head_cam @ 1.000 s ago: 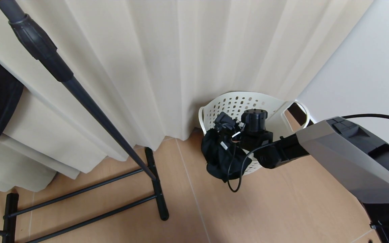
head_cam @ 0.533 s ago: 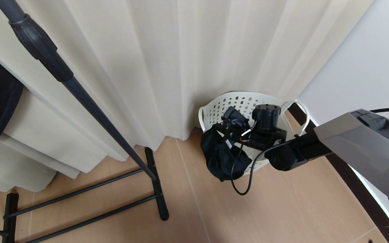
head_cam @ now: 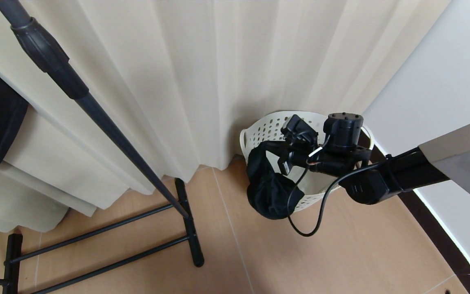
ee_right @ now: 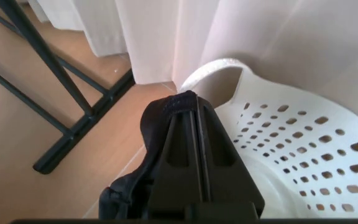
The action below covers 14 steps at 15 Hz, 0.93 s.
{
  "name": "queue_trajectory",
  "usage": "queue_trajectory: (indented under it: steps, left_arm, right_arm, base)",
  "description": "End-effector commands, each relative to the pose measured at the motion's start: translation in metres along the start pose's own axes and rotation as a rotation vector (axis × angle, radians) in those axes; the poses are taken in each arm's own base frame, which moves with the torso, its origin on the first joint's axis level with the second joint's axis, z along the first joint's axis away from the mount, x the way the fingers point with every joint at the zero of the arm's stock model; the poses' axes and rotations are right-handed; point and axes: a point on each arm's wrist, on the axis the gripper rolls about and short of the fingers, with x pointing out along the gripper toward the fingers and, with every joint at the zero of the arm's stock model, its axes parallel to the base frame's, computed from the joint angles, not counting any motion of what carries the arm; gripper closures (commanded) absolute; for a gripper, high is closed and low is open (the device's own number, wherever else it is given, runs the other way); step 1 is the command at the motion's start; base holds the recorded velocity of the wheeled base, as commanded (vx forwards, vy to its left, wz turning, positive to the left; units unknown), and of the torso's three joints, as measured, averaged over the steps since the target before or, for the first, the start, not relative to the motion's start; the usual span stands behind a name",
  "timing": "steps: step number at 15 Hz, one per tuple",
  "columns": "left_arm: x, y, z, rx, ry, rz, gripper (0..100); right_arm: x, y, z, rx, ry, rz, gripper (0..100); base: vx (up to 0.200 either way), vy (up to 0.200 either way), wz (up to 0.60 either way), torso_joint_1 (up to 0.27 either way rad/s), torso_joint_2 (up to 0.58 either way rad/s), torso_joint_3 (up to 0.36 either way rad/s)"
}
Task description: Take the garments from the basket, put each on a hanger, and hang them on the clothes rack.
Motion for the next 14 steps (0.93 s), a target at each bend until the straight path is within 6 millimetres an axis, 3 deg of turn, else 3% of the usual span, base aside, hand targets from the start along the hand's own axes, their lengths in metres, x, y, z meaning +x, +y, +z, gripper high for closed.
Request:
queue_trajectory:
  steps: [1, 14]
  left_arm:
    - [0.000, 0.000, 0.000, 0.000, -0.001, 0.000, 0]
    - [0.000, 0.000, 0.000, 0.000, -0.001, 0.000, 0]
  right_arm:
    - [-0.013, -0.001, 0.017, 0.006, -0.032, 0.002, 100]
    - [-0.064, 0.005, 0.066, 0.029, -0.201, -0.057, 100]
  base:
    - [0.000, 0.000, 0.00, 0.000, 0.00, 0.000]
    - [0.000, 0.000, 0.00, 0.000, 0.00, 0.000]
